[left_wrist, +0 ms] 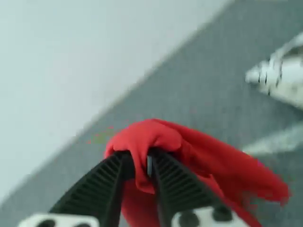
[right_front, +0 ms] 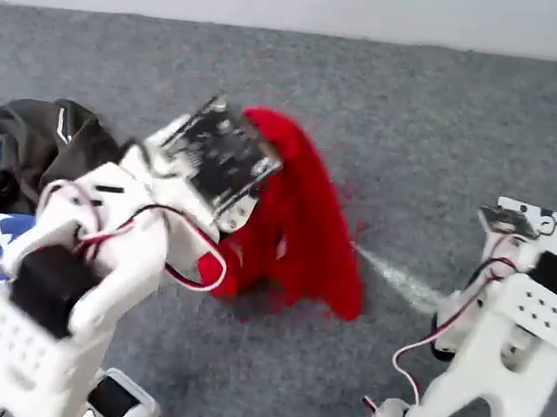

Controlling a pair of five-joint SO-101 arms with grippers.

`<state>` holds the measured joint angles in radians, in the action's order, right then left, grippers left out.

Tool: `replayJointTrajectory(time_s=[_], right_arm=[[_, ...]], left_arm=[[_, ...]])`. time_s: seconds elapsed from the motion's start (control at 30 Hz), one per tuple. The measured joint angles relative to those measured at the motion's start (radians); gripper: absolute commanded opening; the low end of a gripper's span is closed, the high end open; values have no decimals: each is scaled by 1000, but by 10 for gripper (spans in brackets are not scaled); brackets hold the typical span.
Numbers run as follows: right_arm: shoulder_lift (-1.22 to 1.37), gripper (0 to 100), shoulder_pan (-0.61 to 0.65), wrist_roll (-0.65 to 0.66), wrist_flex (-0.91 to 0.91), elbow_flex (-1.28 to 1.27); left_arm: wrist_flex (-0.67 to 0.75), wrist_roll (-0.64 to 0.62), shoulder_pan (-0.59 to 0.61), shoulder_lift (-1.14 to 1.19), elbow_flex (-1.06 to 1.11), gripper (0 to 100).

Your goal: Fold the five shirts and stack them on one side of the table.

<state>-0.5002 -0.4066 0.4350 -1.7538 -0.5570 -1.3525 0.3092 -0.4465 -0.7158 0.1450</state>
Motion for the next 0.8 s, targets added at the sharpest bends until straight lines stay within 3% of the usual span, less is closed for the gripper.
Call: replayJointTrajectory(time_s=[0.23,0.4,0.57,0.8], right_arm=[[0,9,292,-34,0,0],[0,9,522,-49,23,3],[37,9,666,-49,137,26],[353,9,760,-49,290,152]], left_arm=[[-52,11,215,2,394,13],[11,87,423,2,643,13],[78,150,652,2,744,18],[87,172,868,2,747,115]])
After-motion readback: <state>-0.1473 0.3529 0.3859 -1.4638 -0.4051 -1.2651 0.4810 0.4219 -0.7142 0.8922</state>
